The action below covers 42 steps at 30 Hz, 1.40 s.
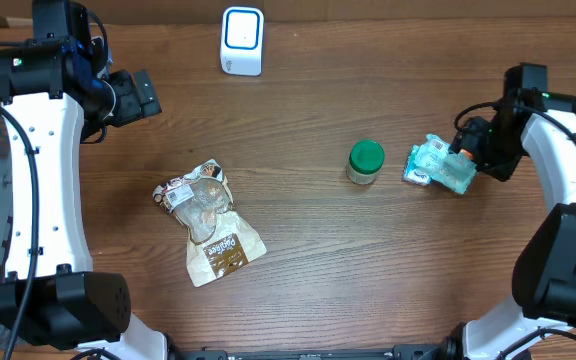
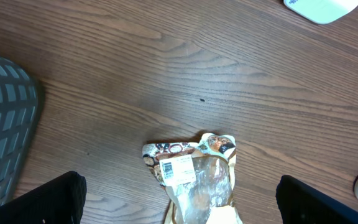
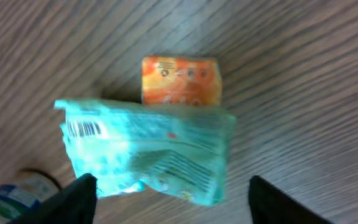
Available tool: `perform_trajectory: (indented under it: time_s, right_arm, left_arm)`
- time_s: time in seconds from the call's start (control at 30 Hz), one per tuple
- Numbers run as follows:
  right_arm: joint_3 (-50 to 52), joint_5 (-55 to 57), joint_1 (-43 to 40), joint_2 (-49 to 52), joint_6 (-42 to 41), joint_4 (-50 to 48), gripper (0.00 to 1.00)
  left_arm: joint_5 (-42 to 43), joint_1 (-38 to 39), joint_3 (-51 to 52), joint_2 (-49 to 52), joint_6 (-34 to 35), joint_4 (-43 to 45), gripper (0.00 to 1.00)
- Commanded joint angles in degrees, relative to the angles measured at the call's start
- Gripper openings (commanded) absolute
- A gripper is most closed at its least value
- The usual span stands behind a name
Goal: Scan the item barcode
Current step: 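Carry the wipes pack right and set it on the teal pack, release, then reach the right gripper left to the clear-and-brown snack bag and grasp it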
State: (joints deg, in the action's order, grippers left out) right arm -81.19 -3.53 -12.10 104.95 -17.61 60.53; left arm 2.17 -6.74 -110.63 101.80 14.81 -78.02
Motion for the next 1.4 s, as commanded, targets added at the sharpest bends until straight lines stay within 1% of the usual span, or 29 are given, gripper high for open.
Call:
perform_trajectory:
  time_s: [0.0,0.07,0.17,0.27,0.3,0.37,0.43,0.5,0.77,0.97,1.1,1.37]
  right_arm:
    - [-1.0,-0.7,-0.5,-1.3,0.1,0.0,0.77]
    - [-3.2,-0.8,-0.4,-1.3,0.4,1.3,0.77]
    - [-8.8,-4.6,0.7,-1.3,4.9,5.0,0.79]
    - [-15.4,-9.3,3.1,-1.3,7.8,9.3,0.79]
    - [-17.4,-11.5,4.3,-1.3,8.5,10.4,0.8]
    - [-20.8,-19.5,7.0,-1.3,10.2,11.1,0.81]
    - [-22.6,-29.5,10.4,-1.3,11.9,9.6,0.81]
    - [-22.7,-34.1,14.3,-1.3,11.9,7.1,0.81]
    - [-21.4,-32.1,33.1,1.6,11.6,2.0,0.81]
    - [-21.2,-31.9,44.1,9.9,10.2,-0.1,0.8]
    - [-21.2,-31.9,48.1,15.1,9.4,-0.1,0.77]
    - [-21.2,-31.9,53.4,22.3,4.3,-2.8,0.68]
  left_arm:
    - [0.2,0.4,-0.5,-0.7,0.0,0.1,1.0]
    - [0.2,0.4,-0.5,-0.7,0.0,0.1,0.99]
    - [0.2,0.4,-0.5,-0.7,0.0,0.1,1.0]
    - [0.2,0.4,-0.5,-0.7,0.0,0.1,1.0]
    - [0.2,0.4,-0.5,-0.7,0.0,0.1,1.0]
    - [0.2,0.4,-0.5,-0.7,0.0,0.1,1.0]
    - [0.2,0.4,-0.5,-0.7,0.0,0.1,1.0]
    - [0.2,0.4,-0.5,-0.7,0.0,0.1,1.0]
    - [0.2,0.4,-0.5,-0.7,0.0,0.1,1.0]
    - [0.2,0.4,-0.5,-0.7,0.0,0.1,1.0]
    - [0.2,0.4,-0.5,-0.7,0.0,0.1,1.0]
    - [0.2,0.4,-0.5,-0.7,0.0,0.1,1.0]
